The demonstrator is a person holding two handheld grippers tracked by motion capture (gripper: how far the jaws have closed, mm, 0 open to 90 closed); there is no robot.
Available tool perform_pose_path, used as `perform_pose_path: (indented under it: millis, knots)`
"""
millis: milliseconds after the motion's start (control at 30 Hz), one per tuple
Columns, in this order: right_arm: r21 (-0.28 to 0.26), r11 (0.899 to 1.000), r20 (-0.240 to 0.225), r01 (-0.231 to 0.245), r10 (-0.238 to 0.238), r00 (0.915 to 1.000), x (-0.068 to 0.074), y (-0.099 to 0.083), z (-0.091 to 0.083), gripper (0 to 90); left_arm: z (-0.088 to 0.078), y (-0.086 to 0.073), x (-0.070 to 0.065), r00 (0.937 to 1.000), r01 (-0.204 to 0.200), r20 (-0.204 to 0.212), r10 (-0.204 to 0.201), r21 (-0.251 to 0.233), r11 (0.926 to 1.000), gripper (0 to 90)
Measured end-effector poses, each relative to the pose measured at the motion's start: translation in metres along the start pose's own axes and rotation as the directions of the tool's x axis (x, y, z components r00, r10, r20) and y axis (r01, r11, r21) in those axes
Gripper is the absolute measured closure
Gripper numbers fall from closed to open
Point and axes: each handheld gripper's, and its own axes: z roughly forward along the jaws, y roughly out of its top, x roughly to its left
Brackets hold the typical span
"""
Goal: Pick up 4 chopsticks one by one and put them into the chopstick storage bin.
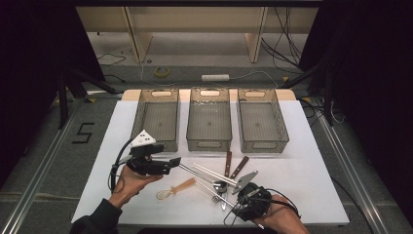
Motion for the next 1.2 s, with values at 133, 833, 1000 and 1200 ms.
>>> perform_pose_path:
  millis: [133,833,1000,1200]
  knots:
    - [0.023,1.0,-0.002,0.009,-0.009,1.0,0.001,0.002,0.005,67.4,-0.002,-0.007,-0.009,0.9994,-0.033,0.01,0.033,-0.002,0.9995,16.9]
    - [0.076,0.997,0.034,0.016,-0.019,0.9993,0.003,0.005,0.013,85.1,0.001,-0.021,-0.031,0.9897,-0.142,0.025,0.141,0.045,0.9889,16.9]
    - [0.071,0.997,0.04,0.011,-0.014,0.9991,0.004,0.004,0.013,86.0,0.001,-0.021,-0.033,0.9884,-0.15,0.028,0.149,0.043,0.9877,16.9]
    - [0.037,0.998,0.049,0.044,-0.046,0.9978,0.002,0.005,-0.002,86.2,0.002,-0.019,-0.038,0.9841,-0.173,0.05,0.17,0.048,0.9838,17.0]
